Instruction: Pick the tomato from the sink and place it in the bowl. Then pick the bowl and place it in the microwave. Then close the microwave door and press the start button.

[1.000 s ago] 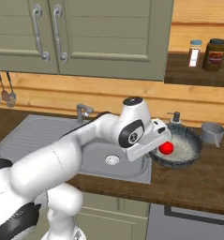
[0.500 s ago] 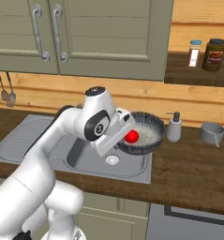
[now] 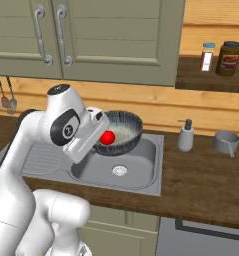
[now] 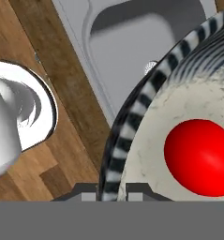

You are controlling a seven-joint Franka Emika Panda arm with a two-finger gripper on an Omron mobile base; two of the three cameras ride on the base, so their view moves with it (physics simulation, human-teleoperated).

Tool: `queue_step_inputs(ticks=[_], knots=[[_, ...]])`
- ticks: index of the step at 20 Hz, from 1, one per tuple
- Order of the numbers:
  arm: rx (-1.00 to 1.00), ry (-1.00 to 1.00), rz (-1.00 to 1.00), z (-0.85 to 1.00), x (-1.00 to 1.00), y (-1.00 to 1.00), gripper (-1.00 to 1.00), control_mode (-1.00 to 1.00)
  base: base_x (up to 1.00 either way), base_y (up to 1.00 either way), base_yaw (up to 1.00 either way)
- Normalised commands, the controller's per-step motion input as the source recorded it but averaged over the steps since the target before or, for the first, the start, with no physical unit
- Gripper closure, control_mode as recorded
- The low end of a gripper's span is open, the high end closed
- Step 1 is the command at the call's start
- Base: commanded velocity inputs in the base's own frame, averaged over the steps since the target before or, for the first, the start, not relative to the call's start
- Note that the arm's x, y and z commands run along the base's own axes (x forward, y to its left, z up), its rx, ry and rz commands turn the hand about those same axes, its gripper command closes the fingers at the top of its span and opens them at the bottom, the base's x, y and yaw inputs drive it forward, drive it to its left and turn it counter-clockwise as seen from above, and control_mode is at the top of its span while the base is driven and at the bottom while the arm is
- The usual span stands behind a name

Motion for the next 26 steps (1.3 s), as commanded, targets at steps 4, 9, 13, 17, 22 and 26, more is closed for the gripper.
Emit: queue_step_inputs(ticks=[4, 9, 13, 17, 22, 26], knots=[[0.06, 0.05, 0.2, 0.08, -0.2, 0.56, 1.0, -1.0, 0.0, 0.0, 0.0], [0.02, 0.0, 0.17, 0.07, -0.23, 0.39, 1.0, -1.0, 0.0, 0.0, 0.0], [0.0, 0.0, 0.15, 0.23, -0.33, 0.31, 1.0, -1.0, 0.0, 0.0, 0.0], [0.0, -0.02, 0.08, 0.41, -0.47, 0.26, 1.0, -1.0, 0.0, 0.0, 0.0], [0.01, -0.04, 0.06, 0.47, -0.78, 0.17, 1.0, -1.0, 0.0, 0.0, 0.0], [0.0, -0.03, 0.04, 0.39, -0.73, 0.1, 1.0, -1.0, 0.0, 0.0, 0.0]])
